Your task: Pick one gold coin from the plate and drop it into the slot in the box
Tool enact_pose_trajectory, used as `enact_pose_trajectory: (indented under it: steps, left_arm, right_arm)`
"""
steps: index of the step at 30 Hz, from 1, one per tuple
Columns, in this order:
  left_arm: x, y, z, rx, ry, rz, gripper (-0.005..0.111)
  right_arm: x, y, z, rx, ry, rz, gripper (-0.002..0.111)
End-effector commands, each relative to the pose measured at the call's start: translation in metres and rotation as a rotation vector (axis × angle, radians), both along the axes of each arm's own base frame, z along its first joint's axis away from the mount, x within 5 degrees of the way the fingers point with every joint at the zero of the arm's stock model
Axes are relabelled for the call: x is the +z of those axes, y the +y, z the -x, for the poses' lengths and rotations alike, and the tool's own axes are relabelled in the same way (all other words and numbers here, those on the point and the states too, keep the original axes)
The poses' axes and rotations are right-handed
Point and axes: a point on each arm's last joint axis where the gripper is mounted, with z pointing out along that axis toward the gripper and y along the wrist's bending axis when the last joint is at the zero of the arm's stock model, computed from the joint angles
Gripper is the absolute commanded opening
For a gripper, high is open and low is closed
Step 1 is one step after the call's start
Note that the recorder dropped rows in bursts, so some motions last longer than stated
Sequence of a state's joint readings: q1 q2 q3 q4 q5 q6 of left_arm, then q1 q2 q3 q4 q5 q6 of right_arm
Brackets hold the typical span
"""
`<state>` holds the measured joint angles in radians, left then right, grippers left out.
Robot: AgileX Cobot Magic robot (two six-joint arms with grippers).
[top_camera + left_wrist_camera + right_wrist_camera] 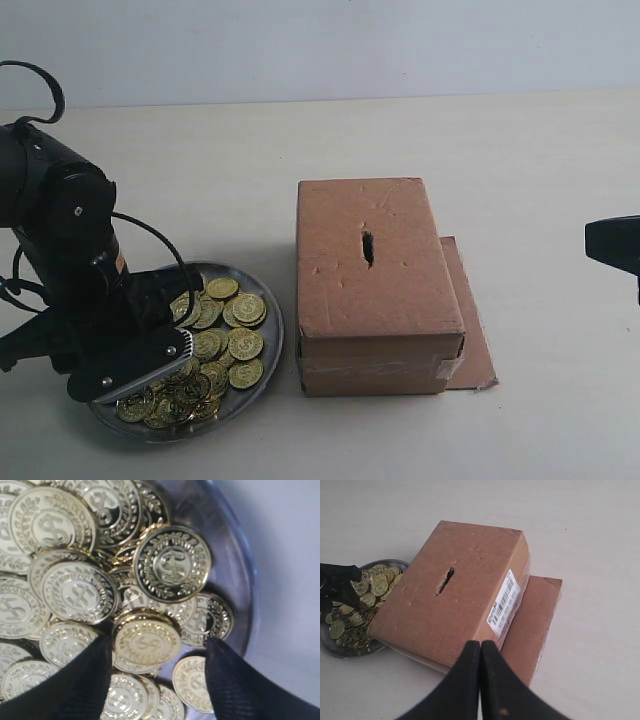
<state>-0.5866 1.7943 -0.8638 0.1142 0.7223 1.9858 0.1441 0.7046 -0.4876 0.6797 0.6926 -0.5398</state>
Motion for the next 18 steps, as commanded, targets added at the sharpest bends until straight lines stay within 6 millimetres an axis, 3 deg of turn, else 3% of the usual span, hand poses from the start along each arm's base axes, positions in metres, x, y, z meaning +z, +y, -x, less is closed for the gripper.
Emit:
enact_pose_trajectory:
  steps: [1, 3, 10, 14, 18]
  left_arm:
    - [0.0007, -0.0008, 0.0000, -0.002, -0.008, 0.002, 0.047]
    - [0.0007, -0.0009, -0.0001, -0.002, -0.009, 0.003, 0.042]
    - [0.0007, -0.0009, -0.0001, -0.002, -0.009, 0.003, 0.043]
    - [0.0007, -0.0010, -0.0001, 0.000, -0.008, 0.004, 0.055]
    - [0.0007, -0.0010, -0.0001, 0.000, -0.008, 0.004, 0.053]
  right_arm:
    - [0.0023, 0.0005, -0.0005, 0.006, -0.009, 0.001, 0.000]
    - [0.0023, 0.0005, -0.0005, 0.006, -0.009, 0.001, 0.000]
    - [0.0023, 0.0005, -0.0005, 0.006, -0.009, 0.001, 0.000]
    - [0.0023, 0.0005, -0.0005, 0.006, -0.009, 0.001, 0.000]
    - [0.0023, 0.0005, -0.0005, 0.006, -0.009, 0.001, 0.000]
